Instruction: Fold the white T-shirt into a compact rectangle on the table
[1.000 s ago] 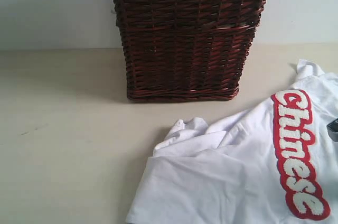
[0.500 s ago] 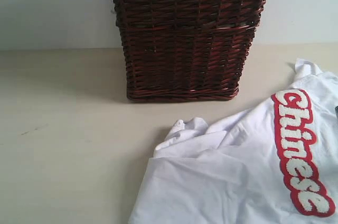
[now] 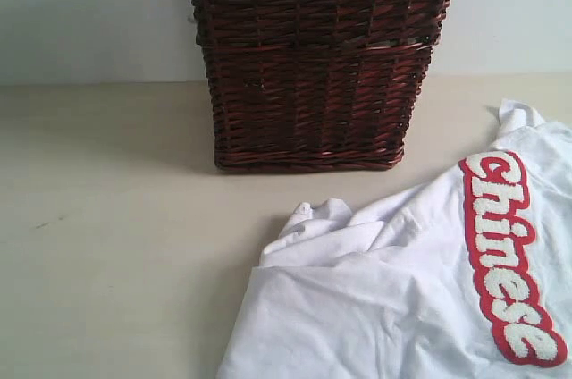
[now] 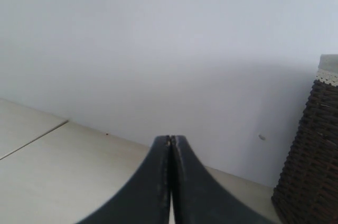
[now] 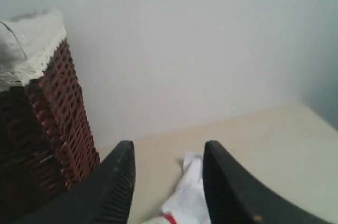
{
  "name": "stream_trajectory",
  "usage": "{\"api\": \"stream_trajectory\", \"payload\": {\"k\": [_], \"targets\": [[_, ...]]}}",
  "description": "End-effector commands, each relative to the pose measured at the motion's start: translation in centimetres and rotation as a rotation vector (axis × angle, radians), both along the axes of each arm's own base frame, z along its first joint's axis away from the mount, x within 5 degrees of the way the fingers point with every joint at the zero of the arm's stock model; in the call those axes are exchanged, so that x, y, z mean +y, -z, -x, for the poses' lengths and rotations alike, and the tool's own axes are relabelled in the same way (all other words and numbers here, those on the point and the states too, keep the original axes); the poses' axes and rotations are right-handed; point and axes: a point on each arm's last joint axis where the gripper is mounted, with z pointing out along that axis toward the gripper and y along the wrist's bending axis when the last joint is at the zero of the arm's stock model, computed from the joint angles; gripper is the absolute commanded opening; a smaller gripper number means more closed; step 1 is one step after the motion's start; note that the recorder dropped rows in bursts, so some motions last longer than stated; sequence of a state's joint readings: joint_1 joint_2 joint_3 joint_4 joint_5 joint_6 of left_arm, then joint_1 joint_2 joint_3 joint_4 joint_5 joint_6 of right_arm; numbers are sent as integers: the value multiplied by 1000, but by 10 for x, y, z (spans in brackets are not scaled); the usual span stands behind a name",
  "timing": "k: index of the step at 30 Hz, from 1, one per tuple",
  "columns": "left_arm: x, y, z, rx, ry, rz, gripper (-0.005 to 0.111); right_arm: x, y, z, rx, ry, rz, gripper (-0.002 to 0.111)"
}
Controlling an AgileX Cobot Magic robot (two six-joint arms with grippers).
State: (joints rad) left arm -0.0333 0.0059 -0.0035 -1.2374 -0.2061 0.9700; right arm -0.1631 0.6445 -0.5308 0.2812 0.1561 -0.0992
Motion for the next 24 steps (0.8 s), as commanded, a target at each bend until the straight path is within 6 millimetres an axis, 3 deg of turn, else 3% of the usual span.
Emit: {"api": "stream_trajectory", "payload": {"k": [1,7,12,24], "targets": [[0,1,0,-1,-1,-4,0,6,6,34,-44,-42,289,41],[0,1,0,-1,-1,-4,0,12,45,70,-90,-51,475,37],[0,1,0,-1,-1,-4,0,16,54,95,-229,-15,528,37],[0,1,0,-1,-1,-4,0,17,56,96,-221,-24,513,37]]}}
